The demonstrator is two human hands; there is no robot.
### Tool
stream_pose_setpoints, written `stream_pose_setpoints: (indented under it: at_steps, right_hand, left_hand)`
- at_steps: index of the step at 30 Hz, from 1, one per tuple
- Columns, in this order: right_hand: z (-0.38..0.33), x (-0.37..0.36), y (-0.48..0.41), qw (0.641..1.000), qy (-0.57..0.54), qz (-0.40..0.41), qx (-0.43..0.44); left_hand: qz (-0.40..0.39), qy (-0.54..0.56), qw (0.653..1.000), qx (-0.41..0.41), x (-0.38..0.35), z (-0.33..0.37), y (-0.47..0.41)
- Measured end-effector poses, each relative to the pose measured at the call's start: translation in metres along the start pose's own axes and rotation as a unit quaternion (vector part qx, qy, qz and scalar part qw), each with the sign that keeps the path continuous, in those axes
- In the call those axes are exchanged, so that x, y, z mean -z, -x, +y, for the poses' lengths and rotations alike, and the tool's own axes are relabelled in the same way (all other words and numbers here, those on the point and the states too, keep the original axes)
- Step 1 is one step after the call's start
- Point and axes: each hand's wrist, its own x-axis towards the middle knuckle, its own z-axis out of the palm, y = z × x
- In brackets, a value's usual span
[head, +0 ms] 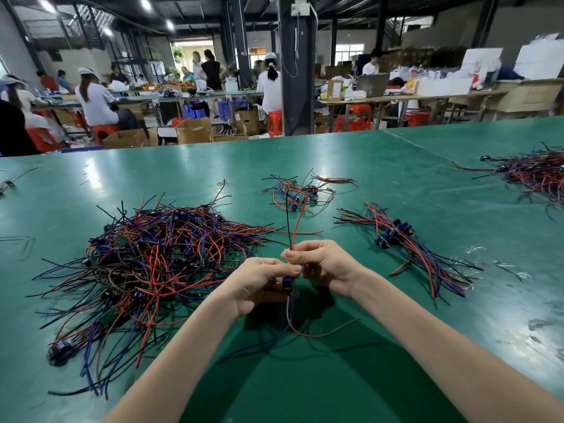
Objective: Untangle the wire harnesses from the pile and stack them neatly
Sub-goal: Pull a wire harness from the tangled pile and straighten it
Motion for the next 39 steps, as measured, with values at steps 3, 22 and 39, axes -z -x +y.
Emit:
stream_pose_setpoints:
  at_steps: [3, 22, 39]
  right_hand:
    - [0.000, 0.000, 0.000, 1.000, 0.006, 0.007, 0.007]
    - [-0.022, 0.038, -0.012, 0.974, -0.081, 0.204, 0.053]
    - [-0.017, 0.040, -0.014, 0.975, -0.042, 0.196, 0.100]
  left_hand:
    - [0.008, 0.007, 1.000, -0.013, -0.001, -0.002, -0.002]
    - [-0.032, 0.023, 0.997, -0.067, -0.002, -0.009, -0.006]
    - [-0.064, -0.032, 0.992, -0.104, -0.001, -0.009, -0.003]
